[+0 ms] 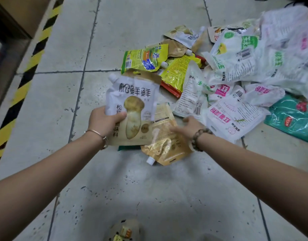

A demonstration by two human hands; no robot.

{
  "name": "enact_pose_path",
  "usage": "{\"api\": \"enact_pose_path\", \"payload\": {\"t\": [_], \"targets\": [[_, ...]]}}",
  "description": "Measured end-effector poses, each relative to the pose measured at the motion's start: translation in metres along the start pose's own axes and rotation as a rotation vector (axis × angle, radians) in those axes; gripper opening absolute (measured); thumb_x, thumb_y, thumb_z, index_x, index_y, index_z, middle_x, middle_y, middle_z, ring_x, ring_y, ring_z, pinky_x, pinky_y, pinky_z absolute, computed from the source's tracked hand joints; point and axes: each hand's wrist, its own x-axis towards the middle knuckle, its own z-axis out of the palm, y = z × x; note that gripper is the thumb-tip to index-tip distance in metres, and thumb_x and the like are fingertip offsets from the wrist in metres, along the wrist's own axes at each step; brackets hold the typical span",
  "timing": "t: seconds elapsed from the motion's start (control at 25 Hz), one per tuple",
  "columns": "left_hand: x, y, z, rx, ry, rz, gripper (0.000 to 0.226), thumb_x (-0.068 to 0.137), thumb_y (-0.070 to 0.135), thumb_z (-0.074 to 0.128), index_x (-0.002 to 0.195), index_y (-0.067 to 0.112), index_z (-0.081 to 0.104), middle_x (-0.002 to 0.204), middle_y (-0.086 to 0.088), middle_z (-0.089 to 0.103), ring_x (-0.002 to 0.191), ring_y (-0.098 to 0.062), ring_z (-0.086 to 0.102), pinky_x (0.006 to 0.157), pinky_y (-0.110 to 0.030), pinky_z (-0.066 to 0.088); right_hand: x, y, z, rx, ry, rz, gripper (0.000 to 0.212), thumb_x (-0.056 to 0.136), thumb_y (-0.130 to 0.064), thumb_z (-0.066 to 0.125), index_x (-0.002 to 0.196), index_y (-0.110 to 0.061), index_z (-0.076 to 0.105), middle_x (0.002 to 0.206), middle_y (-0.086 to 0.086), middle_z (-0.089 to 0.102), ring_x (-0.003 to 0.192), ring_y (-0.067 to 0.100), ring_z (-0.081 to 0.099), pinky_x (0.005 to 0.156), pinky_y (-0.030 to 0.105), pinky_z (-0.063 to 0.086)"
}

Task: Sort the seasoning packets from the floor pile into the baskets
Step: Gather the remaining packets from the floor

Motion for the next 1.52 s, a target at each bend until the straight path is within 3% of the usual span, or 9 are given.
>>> {"api": "enact_pose_path", "payload": {"t": [0.16,0.32,0.44,0.6,0.68,0.92,1.12,1.24,1.52], "targets": [[-0.015,-0.018,-0.001,-0.125,0.024,-0.160,0.012,0.075,0.004,0.073,0.078,0.013,0.066,0.069,0.000,0.064,0.045,-0.003,0.061,0.043,-0.016,0.049,0.012,-0.001,0.030,-0.059,-0.019,0.000,0.090,0.055,-0.065,0.076,0.123,-0.014,0.046,0.120,0.007,0.057,0.106,0.024,0.057,0.084,0.034,0.048],[-0.020,-0.027,-0.007,-0.177,0.042,-0.226,0.015,0.076,0.002,0.071,0.076,0.015,0.065,0.068,0.001,0.065,0.043,-0.003,0.061,0.038,-0.014,0.045,0.021,-0.012,0.039,-0.002,0.068,-0.101,0.051,0.056,-0.053,0.082,0.088,-0.024,0.054,0.110,0.003,0.064,0.086,0.015,0.058,0.069,0.026,0.043],[-0.021,-0.033,-0.013,-0.132,0.021,-0.245,0.014,0.076,0.003,0.072,0.077,0.016,0.066,0.072,-0.003,0.067,0.048,-0.008,0.063,0.042,-0.017,0.047,0.024,-0.006,0.043,0.009,0.161,-0.121,0.061,0.059,-0.047,0.082,0.103,-0.017,0.051,0.106,0.001,0.062,0.097,0.022,0.059,0.079,0.036,0.048],[-0.026,-0.031,-0.013,-0.152,-0.040,-0.208,0.014,0.075,0.002,0.072,0.076,0.015,0.067,0.065,0.001,0.070,0.048,-0.008,0.064,0.043,-0.018,0.049,0.019,0.001,0.016,0.033,0.243,-0.154,0.042,0.065,-0.042,0.081,0.079,-0.022,0.048,0.075,-0.008,0.056,0.067,0.009,0.053,0.051,0.025,0.036],[-0.025,-0.025,-0.006,-0.175,-0.063,-0.182,0.014,0.075,0.001,0.071,0.076,0.015,0.066,0.058,0.007,0.069,0.048,-0.006,0.064,0.043,-0.017,0.049,0.011,0.010,-0.007,0.102,0.328,-0.175,0.039,0.067,-0.038,0.081,0.074,-0.024,0.045,0.069,-0.012,0.052,0.061,0.002,0.047,0.048,0.022,0.029],[-0.028,0.024,0.055,-0.219,-0.273,-0.044,0.010,0.077,0.007,0.071,0.078,0.016,0.066,0.059,0.008,0.069,0.051,-0.007,0.064,0.048,-0.019,0.051,-0.046,0.052,-0.095,0.479,0.572,-0.187,0.032,0.070,-0.021,0.081,0.091,-0.014,0.058,0.075,-0.009,0.060,0.062,-0.001,0.055,0.044,0.006,0.039],[-0.055,0.087,0.120,-0.316,-0.542,0.091,0.007,0.081,0.009,0.068,0.080,0.016,0.066,0.076,0.002,0.071,0.067,-0.013,0.065,0.071,-0.031,0.052,-0.116,0.077,-0.171,0.498,0.870,-0.233,0.033,0.072,-0.015,0.079,0.097,-0.009,0.057,0.077,-0.006,0.061,0.057,-0.011,0.057,0.050,0.002,0.040],[-0.080,0.117,0.144,-0.354,-0.669,0.194,0.005,0.080,0.010,0.068,0.080,0.015,0.068,0.071,0.007,0.072,0.064,-0.009,0.066,0.066,-0.027,0.054,-0.158,0.089,-0.209,0.492,0.995,-0.244,0.035,0.071,-0.018,0.079,0.099,-0.013,0.058,0.080,-0.008,0.064,0.064,-0.007,0.059,0.062,0.010,0.049],[-0.168,0.173,0.169,-0.429,-0.793,0.349,0.009,0.078,0.005,0.068,0.079,0.014,0.067,0.057,0.013,0.068,0.048,0.000,0.061,0.043,-0.014,0.047,-0.252,0.115,-0.266,0.494,1.144,-0.229,0.027,0.077,-0.022,0.075,0.098,-0.018,0.059,0.083,-0.011,0.065,0.070,-0.002,0.061,0.056,0.011,0.049]]}}
